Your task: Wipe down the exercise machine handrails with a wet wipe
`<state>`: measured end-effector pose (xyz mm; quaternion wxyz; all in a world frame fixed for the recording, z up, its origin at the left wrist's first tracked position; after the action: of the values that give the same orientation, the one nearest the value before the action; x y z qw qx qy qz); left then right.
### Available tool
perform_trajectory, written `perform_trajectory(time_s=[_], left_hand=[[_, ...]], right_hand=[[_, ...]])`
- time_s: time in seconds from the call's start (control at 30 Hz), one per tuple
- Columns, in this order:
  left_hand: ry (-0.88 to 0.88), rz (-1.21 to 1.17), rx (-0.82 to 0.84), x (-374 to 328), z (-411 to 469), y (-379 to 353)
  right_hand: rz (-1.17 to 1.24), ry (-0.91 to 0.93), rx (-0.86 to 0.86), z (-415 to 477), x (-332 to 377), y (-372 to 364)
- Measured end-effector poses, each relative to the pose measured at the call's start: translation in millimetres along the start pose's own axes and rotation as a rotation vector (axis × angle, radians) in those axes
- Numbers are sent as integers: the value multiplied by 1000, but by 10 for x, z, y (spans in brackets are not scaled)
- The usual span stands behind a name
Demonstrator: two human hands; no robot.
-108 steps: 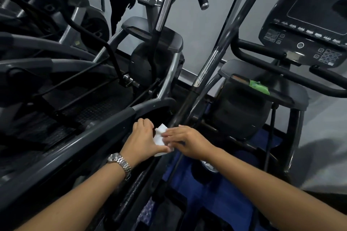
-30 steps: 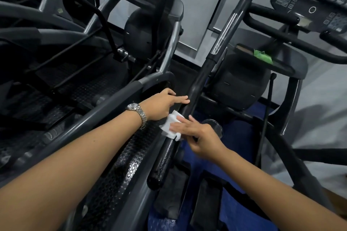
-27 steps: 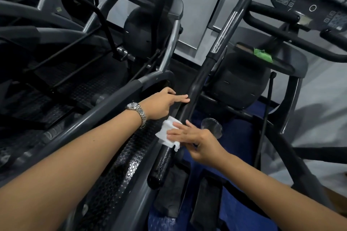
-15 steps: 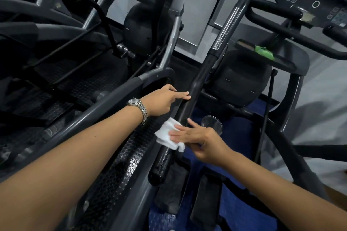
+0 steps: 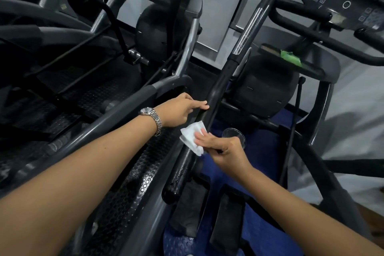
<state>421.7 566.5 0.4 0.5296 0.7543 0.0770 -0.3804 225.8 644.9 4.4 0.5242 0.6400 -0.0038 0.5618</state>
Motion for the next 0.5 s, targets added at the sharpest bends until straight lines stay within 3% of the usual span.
perform_trajectory(time_s=[0.17, 0.3, 0.5], left_hand=[[-19, -59, 14, 66, 24, -4], [-35, -83, -5, 23, 9, 27], [-65, -82, 16, 29, -7, 24]], right_hand=[[12, 5, 1, -178, -58, -45], [-49, -24, -103, -93, -103, -36], [-69, 17, -21, -261, -35, -146]])
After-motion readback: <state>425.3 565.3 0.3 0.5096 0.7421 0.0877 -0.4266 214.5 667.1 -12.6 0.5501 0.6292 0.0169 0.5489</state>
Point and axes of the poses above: each hand's wrist, its own z-axis towards the middle knuckle, its own y-axis out of the back of the hand, x = y × z, the point moved 2 cm from there along z, towards the middle knuckle, and after that the axes turned 12 degrees about x, right-handed, at the moved point
